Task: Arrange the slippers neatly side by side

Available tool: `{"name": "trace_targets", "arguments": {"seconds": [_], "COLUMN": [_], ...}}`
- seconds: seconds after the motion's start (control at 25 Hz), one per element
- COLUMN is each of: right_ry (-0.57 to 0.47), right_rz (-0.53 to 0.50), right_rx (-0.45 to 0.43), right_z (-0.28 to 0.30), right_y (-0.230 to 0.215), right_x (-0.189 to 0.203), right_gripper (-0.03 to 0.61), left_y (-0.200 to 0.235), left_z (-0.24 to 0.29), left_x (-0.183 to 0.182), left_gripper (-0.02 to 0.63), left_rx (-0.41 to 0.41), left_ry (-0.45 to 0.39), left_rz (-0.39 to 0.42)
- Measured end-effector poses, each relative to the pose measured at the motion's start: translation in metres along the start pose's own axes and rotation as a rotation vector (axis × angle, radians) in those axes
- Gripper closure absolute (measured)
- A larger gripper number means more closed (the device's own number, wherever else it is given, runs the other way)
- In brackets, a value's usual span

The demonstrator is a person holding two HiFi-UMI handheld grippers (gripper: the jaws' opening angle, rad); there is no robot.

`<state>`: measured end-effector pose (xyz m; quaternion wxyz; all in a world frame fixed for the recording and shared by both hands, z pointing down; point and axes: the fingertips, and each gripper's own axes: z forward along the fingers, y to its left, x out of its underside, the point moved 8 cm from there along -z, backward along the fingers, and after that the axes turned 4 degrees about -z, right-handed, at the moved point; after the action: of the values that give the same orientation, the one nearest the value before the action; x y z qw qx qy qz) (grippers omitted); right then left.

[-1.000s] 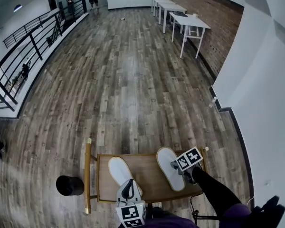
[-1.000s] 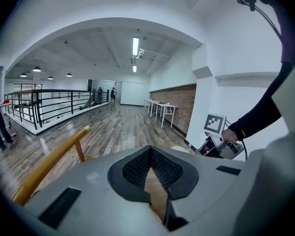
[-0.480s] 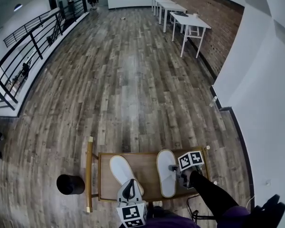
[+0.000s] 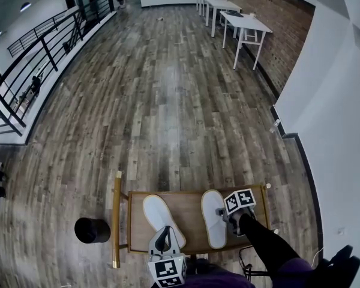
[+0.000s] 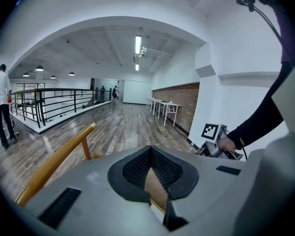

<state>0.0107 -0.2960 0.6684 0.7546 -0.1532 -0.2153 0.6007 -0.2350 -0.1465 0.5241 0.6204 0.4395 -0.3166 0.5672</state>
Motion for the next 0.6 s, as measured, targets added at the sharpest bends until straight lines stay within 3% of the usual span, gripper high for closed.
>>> {"name": "trace_targets", "arguments": {"seconds": [0.2,0.6], "right_ry": [-0.037,-0.030], "right_rz": [0.065,0.020], "right_rx": [-0.017,-0.077], "right_z": [0.0024,0.0046], "right_y": [-0.0026,0.0023], "right_x": [0.0012,0.0029], "right_gripper": [0.565,0.541], "left_y": [0.0006,-0.0001], "left_z": [0.0066,0.0094], "left_x": [0.0010,0.0006], "left_gripper": [0.614,0.614], "left_rx": [0.013,0.020], "left_ry": [0.010,0.015], "left_rz": [-0.002,0.001]}}
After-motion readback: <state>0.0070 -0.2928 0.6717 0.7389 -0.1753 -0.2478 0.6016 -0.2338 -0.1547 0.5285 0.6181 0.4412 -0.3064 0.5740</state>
